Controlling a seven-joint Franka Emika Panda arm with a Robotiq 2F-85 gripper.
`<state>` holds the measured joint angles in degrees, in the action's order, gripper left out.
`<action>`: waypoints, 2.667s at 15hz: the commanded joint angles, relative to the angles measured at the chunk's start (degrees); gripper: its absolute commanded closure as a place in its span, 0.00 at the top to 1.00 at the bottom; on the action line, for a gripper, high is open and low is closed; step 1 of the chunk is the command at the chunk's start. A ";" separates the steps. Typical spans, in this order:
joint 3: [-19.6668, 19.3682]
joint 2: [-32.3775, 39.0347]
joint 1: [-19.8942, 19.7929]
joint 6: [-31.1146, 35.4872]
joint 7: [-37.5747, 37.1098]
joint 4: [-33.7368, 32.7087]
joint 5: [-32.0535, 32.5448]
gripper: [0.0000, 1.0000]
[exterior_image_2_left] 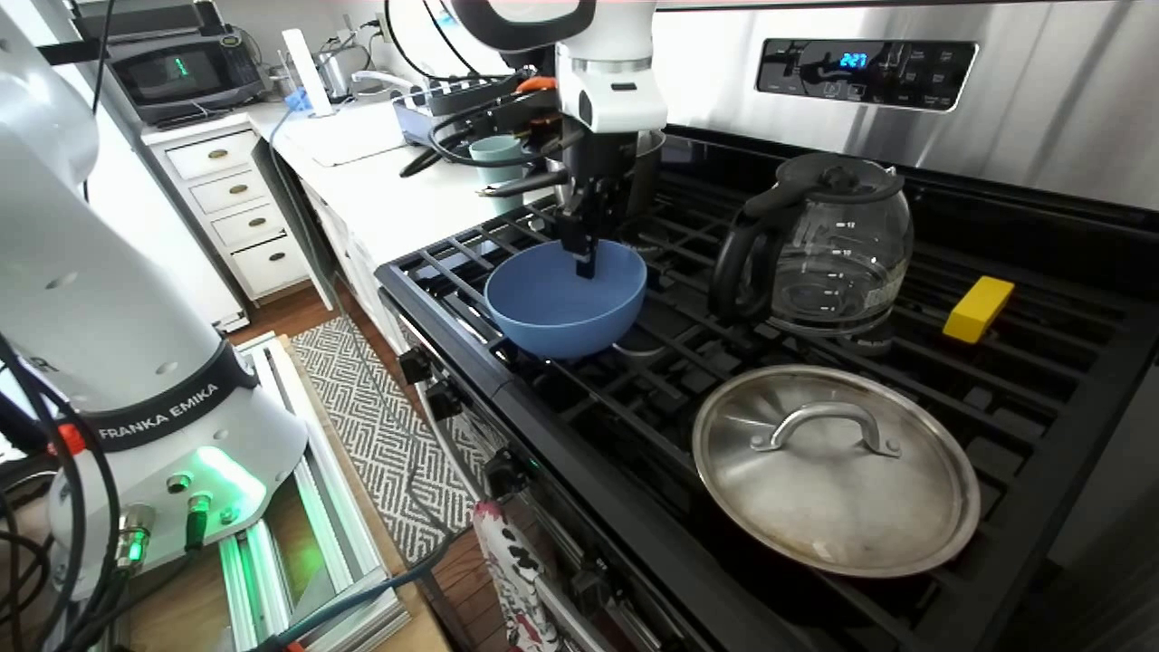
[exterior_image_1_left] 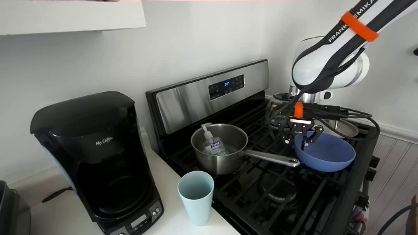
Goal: Move the blue bowl backward on the stove
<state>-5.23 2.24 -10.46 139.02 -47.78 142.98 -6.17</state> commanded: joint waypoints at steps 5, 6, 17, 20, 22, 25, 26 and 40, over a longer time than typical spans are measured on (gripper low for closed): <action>-0.87 -2.04 2.12 -4.08 0.22 -0.06 4.88 0.00; -0.69 -3.27 2.38 -6.75 -0.09 -0.20 6.17 0.01; 2.82 -10.98 5.34 -30.39 18.04 -2.58 16.42 0.01; 2.95 -10.13 5.00 -29.15 18.49 -2.43 15.60 0.05; 3.10 -10.16 5.34 -29.33 19.83 -2.54 15.60 0.01; 3.91 -9.01 6.36 -26.57 27.86 -2.06 20.03 0.01; 4.09 -8.95 6.59 -25.89 30.10 -1.93 20.58 0.01; 4.81 -3.82 9.04 -22.48 61.84 -10.38 22.91 0.01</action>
<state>-0.63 -5.05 -2.33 120.79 11.55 137.28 15.96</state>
